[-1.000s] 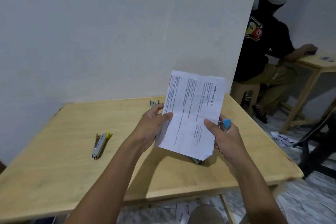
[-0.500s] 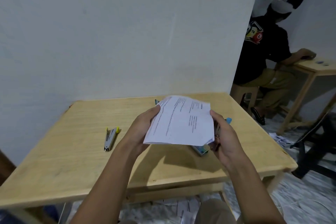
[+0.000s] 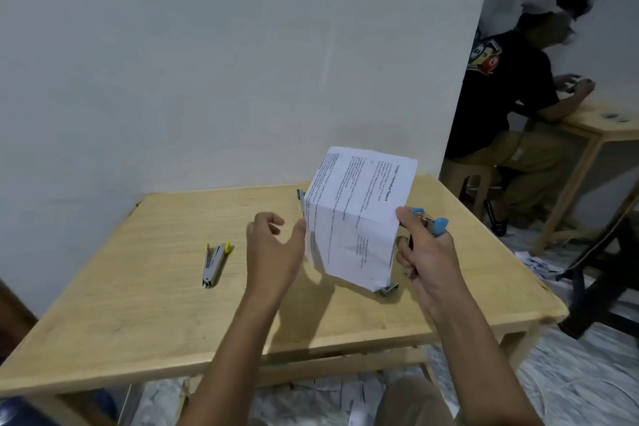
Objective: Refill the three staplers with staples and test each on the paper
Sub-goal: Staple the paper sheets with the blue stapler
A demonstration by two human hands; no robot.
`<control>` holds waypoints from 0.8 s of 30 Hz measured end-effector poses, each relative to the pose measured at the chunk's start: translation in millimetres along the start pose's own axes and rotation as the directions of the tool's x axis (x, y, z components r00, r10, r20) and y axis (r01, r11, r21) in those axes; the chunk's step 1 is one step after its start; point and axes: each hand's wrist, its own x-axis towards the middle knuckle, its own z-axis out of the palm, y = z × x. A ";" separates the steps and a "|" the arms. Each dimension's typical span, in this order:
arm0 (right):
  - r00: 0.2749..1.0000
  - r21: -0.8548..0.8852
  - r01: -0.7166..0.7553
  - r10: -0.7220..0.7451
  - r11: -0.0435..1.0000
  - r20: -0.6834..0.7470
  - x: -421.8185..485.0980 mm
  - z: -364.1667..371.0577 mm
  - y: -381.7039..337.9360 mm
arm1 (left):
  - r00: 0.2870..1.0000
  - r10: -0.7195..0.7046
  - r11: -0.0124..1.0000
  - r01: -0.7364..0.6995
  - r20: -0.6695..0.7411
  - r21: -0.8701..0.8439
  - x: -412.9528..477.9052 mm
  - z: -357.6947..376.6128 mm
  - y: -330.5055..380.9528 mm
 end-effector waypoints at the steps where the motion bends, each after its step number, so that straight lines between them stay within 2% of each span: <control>1: 1.000 0.023 0.010 -0.010 1.000 0.005 -3.2 4.2 0.9 | 0.996 -0.071 0.993 0.075 0.046 -0.087 -7.8 1.5 3.4; 3: 1.000 0.069 0.012 -0.013 0.998 0.022 -10.2 13.9 3.4 | 0.940 -0.226 0.924 0.291 0.257 -0.249 -21.1 3.2 13.6; 5: 0.999 0.092 -0.006 0.002 0.996 0.048 -17.7 24.6 5.7 | 0.864 -0.265 0.795 0.447 0.429 -0.410 -27.4 3.4 24.9; 8: 0.991 0.082 -0.048 0.037 0.995 0.128 -31.4 39.3 10.3 | 0.857 -0.207 0.550 0.501 0.472 -0.668 -25.9 1.6 35.9; 10: 0.982 0.039 -0.082 0.073 0.996 0.176 -39.3 46.4 12.7 | 0.884 -0.174 0.486 0.461 0.434 -0.743 -23.3 -1.0 37.8; 13: 0.967 -0.085 -0.077 0.095 0.993 0.236 -46.7 53.4 16.7 | 0.899 -0.177 0.450 0.435 0.400 -0.780 -17.4 -4.1 30.7; 15: 0.970 -0.146 -0.063 0.095 0.987 0.225 -50.6 54.6 16.4 | 0.913 -0.188 0.441 0.409 0.363 -0.799 -14.6 -6.1 24.7; 19: 0.991 -0.085 -0.033 0.043 0.996 0.123 -47.8 46.0 12.1 | 0.935 -0.213 0.460 0.353 0.284 -0.815 -10.3 -15.6 14.9; 24: 0.994 -0.062 -0.064 0.069 0.996 0.084 -38.1 38.0 11.5 | 0.935 -0.152 0.517 0.352 0.321 -0.780 -11.9 -22.9 8.9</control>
